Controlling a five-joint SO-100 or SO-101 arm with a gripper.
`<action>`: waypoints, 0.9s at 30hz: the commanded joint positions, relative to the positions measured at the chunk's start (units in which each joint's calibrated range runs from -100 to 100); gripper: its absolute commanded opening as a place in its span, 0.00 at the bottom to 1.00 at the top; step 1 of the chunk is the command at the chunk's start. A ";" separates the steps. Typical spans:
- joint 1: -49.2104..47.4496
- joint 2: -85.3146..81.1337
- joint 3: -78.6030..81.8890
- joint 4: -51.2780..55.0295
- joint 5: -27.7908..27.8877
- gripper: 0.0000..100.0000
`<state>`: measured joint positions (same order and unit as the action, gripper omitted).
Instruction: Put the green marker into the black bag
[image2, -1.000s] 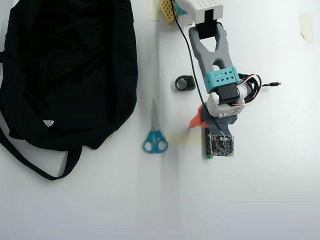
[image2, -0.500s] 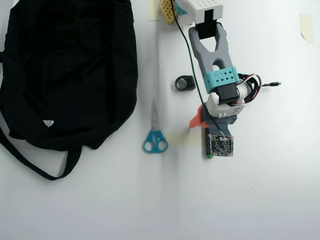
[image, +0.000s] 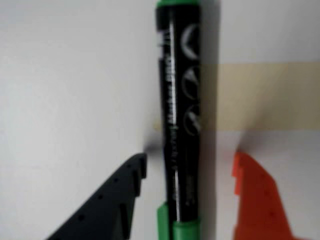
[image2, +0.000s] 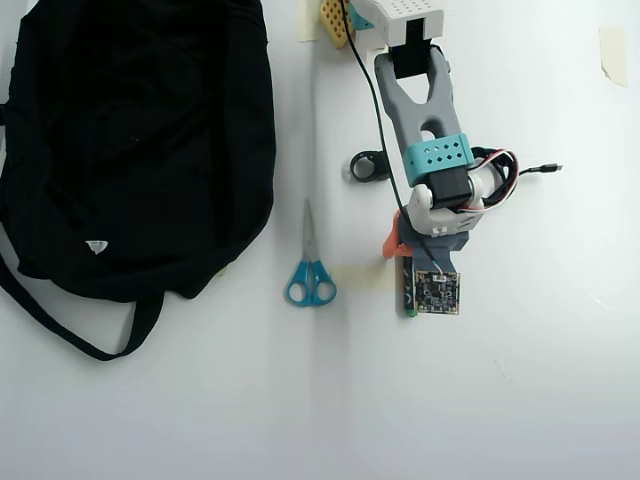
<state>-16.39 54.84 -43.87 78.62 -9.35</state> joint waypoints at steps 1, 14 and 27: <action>-0.44 -0.15 -0.07 0.28 0.23 0.21; -0.44 -0.15 -0.07 0.28 0.23 0.09; -0.67 -0.15 -0.07 0.37 0.18 0.02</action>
<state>-16.39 54.84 -43.87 78.27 -9.40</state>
